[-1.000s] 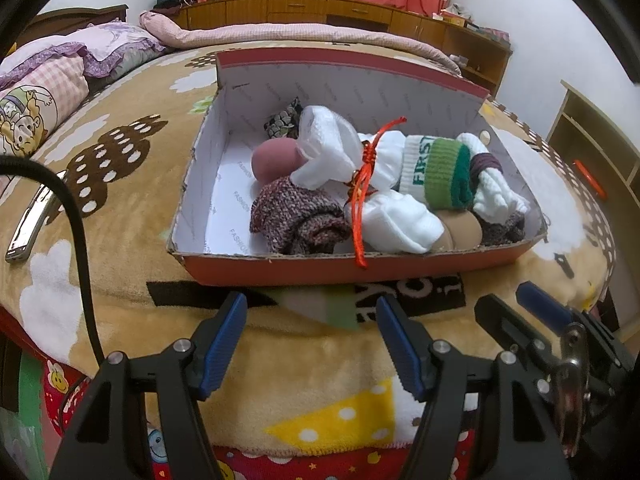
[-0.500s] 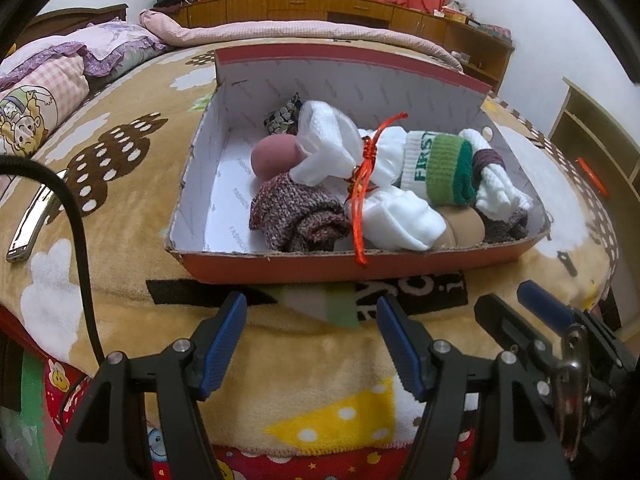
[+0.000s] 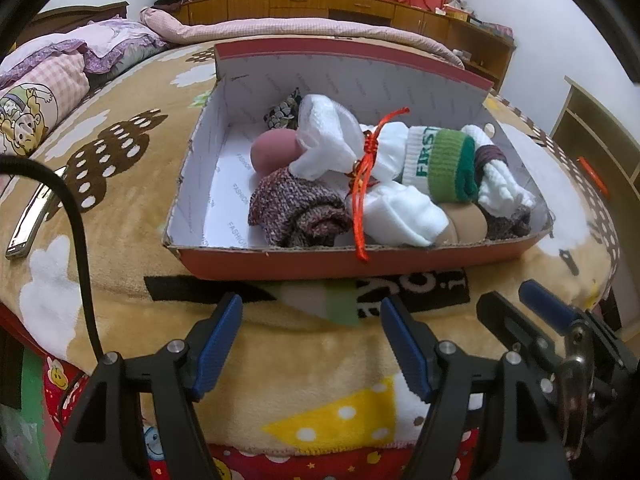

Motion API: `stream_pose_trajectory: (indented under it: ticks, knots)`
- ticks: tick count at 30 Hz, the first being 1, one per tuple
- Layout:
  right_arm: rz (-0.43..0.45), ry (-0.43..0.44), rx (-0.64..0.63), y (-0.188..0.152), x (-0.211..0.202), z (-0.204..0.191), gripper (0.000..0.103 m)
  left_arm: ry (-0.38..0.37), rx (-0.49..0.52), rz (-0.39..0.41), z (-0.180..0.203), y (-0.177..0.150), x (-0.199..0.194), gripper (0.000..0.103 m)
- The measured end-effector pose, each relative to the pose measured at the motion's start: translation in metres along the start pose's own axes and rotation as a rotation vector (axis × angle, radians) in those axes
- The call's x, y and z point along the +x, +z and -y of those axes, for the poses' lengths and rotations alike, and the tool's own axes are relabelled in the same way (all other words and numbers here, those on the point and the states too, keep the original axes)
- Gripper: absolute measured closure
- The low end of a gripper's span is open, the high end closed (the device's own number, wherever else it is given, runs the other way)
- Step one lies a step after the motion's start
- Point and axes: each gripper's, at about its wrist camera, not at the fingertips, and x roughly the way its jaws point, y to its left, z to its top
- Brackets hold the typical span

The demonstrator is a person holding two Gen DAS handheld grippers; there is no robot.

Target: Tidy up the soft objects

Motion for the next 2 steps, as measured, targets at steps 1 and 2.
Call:
stream_pose_trajectory:
  ticks: [1,2]
  knots:
    - [0.000,0.000,0.000,-0.0003,-0.0001,-0.0002,0.047,0.002,0.001,-0.002,0.0004,-0.0001,0.0002,0.027]
    - [0.000,0.000,0.000,0.0000,0.0000,0.0000,0.047,0.004,0.002,-0.004,0.0005,-0.0001,0.0005,0.027]
